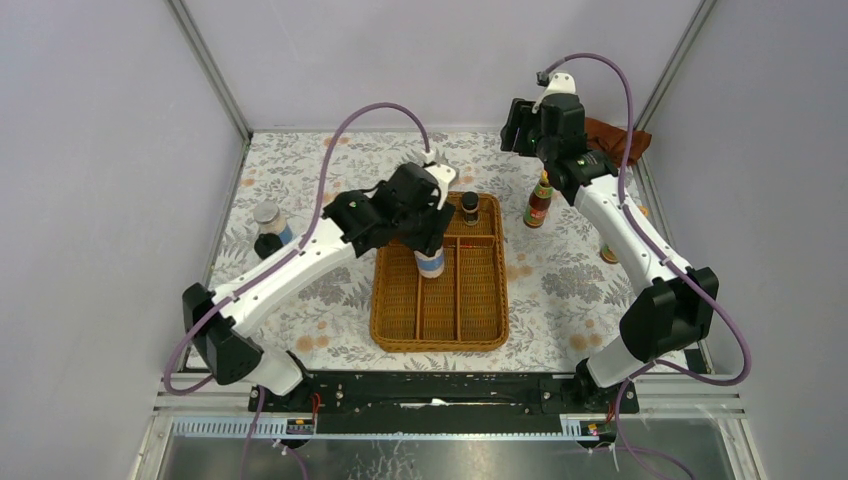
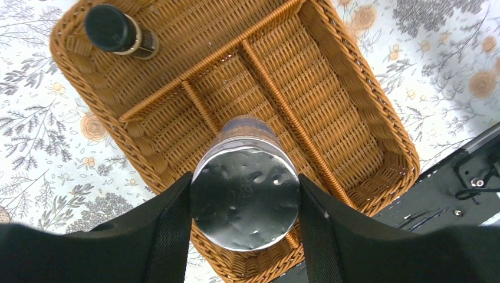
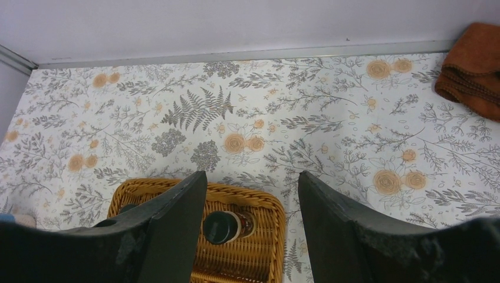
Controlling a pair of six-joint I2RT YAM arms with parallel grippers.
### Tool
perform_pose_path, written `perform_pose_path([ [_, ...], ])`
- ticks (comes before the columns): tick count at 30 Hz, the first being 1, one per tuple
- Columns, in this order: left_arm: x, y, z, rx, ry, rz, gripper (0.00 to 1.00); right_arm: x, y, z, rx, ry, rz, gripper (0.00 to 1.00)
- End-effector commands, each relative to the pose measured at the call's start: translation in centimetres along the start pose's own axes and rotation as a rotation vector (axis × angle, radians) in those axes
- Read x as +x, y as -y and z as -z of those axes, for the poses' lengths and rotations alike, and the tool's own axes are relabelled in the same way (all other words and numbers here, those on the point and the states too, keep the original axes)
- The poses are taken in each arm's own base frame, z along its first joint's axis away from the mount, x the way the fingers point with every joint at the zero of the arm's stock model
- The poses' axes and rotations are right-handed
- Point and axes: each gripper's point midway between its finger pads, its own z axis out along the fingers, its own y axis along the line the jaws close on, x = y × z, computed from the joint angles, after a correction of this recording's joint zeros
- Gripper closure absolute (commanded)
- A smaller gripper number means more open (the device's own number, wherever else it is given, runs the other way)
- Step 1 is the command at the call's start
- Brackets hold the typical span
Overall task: Organize the condiment bottles
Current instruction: Place the bottle in the storage box.
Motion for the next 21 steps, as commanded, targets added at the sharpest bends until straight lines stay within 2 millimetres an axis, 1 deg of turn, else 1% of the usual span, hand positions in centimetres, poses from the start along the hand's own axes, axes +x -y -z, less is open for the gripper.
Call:
perform_pose_path([
  [1,-1.3,1.3,-1.7,-0.002,0.065,-0.046,1.0,-3.6,0.1,0.6,0.002,0.098,-0.022,0.34],
  [3,-1.1,1.7,-2.5,-0.005,0.065,-0.061,1.0,-3.7,0.3,0.5,0.0,0.101,-0.024,0.34],
  [7,-1.4,2.3,-3.4,-0.018,0.085,-0.084,1.0,-3.8,0.7,0.2,0.002,0.103,-0.028,0.34],
  [15,-1.9,2.5,-5.3,-0.038,0.104,-0.107,1.0,-3.8,1.7,-0.4,0.005,0.103,-0.037,0.34],
  [21,-1.6,2.3,-6.9,-0.054,0.084,-0.125,1.0,-3.9,2.5,-0.8,0.01,0.104,-0.041,0.34],
])
